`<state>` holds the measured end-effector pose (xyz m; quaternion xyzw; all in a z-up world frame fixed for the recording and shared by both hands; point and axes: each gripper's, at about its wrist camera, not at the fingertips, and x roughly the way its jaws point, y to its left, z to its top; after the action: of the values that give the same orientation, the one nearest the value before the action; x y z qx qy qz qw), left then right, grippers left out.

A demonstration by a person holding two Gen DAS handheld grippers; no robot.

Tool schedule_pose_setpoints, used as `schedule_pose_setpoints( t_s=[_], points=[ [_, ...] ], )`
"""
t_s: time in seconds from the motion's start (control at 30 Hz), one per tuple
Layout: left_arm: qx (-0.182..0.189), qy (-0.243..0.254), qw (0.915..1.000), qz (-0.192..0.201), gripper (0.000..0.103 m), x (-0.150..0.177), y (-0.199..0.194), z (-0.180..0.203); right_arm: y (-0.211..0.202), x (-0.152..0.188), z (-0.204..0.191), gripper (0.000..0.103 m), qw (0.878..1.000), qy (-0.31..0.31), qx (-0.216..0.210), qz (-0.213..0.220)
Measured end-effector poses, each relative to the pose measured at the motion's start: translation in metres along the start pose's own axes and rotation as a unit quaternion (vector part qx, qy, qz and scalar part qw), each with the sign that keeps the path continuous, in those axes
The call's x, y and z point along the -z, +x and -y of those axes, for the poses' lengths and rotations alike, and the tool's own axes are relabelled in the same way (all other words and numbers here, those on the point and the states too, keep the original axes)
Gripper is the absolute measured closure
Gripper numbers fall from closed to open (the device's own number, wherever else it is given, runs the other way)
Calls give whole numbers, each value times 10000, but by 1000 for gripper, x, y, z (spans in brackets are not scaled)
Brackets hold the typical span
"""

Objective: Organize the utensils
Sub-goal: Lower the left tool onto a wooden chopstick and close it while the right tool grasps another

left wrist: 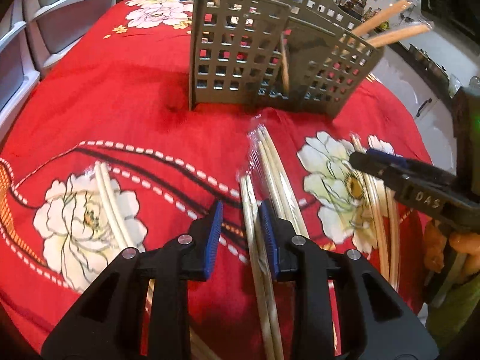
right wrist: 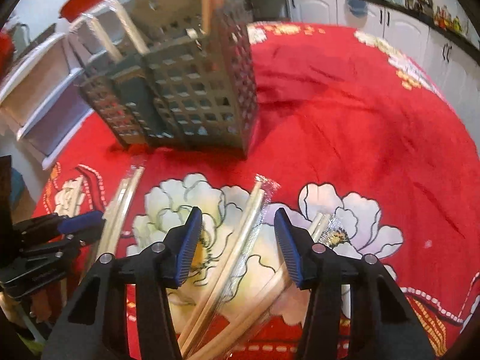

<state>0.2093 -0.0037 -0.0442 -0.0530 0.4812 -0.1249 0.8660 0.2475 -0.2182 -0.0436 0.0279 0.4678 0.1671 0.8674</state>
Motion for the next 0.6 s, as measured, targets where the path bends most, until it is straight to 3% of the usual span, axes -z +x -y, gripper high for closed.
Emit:
schedule_pose_setpoints(
  t_s=[0.23,0.53,0.6],
  points=[
    [9,-11,10000,53,83,-10,8,-2,10,-7,-5,59,9999,-38,156,18],
    [-25,-9,9999,125,88,-15,11,-2,17,-18,2,72,9998,74,178,96],
    [-26,-35,9999,143,92,-17,12,-4,17,-19,3,80,9996,110,202,141]
  ],
)
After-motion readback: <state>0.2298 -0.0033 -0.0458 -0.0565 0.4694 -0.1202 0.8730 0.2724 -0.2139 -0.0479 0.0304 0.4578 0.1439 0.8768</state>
